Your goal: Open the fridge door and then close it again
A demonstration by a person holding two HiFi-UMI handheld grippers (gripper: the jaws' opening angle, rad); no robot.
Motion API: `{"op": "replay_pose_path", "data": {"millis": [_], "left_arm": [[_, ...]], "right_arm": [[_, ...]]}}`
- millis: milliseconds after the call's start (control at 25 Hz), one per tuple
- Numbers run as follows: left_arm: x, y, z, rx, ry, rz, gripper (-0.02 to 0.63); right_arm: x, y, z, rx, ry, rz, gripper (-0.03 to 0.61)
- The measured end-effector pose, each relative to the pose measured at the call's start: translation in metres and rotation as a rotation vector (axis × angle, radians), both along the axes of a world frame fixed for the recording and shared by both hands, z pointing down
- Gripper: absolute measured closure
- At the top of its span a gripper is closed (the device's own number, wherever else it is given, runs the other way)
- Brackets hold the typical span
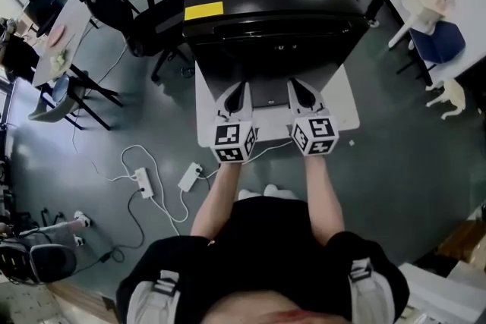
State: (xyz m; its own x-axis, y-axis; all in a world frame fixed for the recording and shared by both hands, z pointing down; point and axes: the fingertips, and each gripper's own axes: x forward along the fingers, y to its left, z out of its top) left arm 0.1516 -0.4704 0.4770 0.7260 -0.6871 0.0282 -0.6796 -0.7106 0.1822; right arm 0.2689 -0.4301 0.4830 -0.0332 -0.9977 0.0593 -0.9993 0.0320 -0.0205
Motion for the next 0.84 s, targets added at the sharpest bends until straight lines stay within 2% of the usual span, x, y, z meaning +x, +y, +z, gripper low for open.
{"op": "replay_pose_path", "data": {"millis": [360, 840], "left_arm": [[0.012, -0.001, -0.004, 0.011, -0.015, 0.011, 0.614], [0.009, -0.003, 0.012, -0.010, -0.021, 0.006, 0.614]], "right_arm": [[0.012, -0.006, -0.006, 0.004, -0.004, -0.004, 0.584], [0.015, -0.005, 0.002, 0.009, -0.006, 0.005, 0.584]]}}
